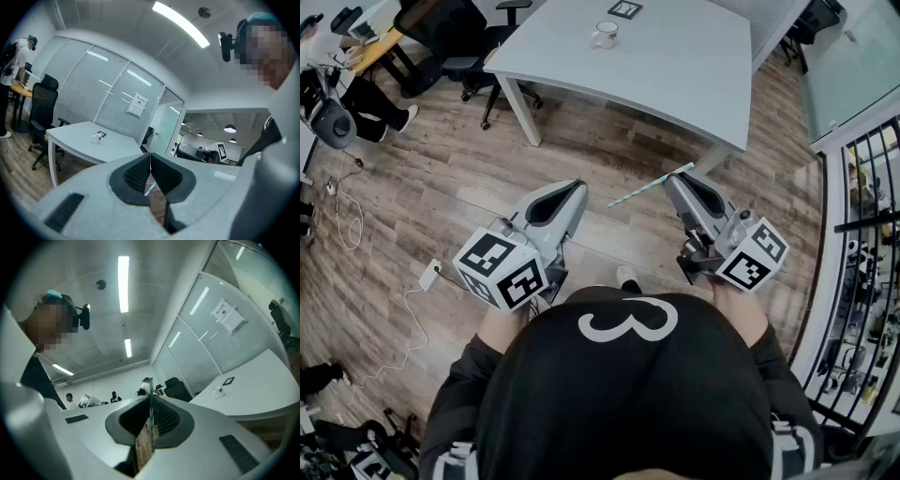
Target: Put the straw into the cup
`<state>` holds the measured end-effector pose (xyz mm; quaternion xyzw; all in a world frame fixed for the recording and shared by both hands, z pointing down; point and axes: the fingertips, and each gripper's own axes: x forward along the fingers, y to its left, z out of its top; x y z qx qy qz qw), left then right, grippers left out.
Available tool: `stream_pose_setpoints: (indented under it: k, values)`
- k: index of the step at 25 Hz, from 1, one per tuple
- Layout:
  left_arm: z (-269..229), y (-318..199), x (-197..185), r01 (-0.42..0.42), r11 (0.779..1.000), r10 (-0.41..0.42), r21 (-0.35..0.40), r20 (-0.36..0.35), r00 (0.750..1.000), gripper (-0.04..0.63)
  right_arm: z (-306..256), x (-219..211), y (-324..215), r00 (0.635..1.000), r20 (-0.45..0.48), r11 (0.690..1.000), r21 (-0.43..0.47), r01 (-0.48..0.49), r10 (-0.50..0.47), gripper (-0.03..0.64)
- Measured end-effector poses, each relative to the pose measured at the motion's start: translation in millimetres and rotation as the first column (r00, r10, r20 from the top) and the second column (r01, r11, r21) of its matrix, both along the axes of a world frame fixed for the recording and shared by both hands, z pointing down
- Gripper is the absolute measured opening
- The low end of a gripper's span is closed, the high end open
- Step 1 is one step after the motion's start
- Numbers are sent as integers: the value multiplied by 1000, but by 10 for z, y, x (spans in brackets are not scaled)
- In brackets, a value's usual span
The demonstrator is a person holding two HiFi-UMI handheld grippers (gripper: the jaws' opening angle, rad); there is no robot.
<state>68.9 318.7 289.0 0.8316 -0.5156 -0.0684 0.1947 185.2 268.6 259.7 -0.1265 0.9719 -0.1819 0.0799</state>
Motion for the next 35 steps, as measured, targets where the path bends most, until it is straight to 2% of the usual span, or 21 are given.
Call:
stream_pose_setpoints:
  k: [8,15,19,35]
  values:
    - [11,205,-115,-26,999,26,31,22,999,17,20,-113,250,1000,10,1000,21,-12,12,31]
    - [-169,303,-95,-60,996,57,73,51,997,17,-122,-95,388,999,30,999,33,-23,22,31]
    - [-198,261,-75,-71,995,66,76,59,996,17,-148,-57,315,998,20,997,49,-60,59,31]
    - [-107,-207,-133,-70,997,66,43,79,995,17,-100,-117,-198,996,70,998,2,-61,61,31]
